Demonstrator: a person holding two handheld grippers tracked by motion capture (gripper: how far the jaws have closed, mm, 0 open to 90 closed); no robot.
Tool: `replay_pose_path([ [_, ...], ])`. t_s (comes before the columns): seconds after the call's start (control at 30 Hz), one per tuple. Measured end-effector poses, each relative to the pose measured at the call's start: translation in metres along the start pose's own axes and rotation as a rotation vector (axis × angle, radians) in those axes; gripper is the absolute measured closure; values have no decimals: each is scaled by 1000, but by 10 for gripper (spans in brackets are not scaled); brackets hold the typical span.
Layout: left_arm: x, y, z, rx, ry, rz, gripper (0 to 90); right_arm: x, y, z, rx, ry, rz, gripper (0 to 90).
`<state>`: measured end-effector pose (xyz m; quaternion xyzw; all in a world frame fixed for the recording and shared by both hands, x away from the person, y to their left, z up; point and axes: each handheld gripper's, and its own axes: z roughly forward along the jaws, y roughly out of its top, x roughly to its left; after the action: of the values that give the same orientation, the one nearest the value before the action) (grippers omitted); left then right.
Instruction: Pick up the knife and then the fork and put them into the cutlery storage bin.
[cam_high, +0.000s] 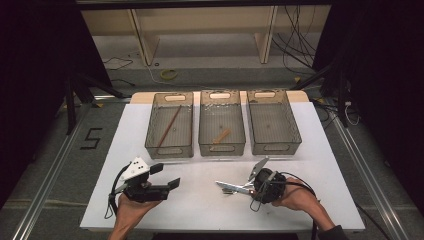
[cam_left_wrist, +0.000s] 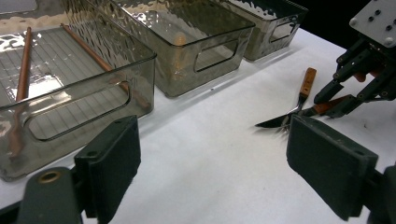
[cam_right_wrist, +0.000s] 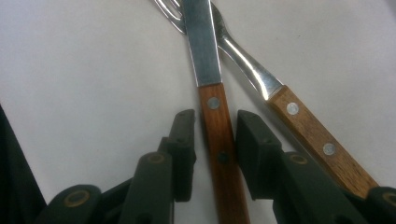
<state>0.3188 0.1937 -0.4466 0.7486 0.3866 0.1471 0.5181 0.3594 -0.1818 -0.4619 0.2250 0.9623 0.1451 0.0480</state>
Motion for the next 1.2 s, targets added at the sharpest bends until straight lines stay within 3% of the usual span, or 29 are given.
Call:
replay_pose_path([
  [0.23,0,0,0,3,1,1,171,-1,2,0,13,16,-17,765],
  [0.8,1,0,1,-8,0,-1,173,2,2,-1,31,18,-31,775],
  [1.2,3,-3,1,-16,-8,-20,173,-3,3,-17,-44,20,12,776],
])
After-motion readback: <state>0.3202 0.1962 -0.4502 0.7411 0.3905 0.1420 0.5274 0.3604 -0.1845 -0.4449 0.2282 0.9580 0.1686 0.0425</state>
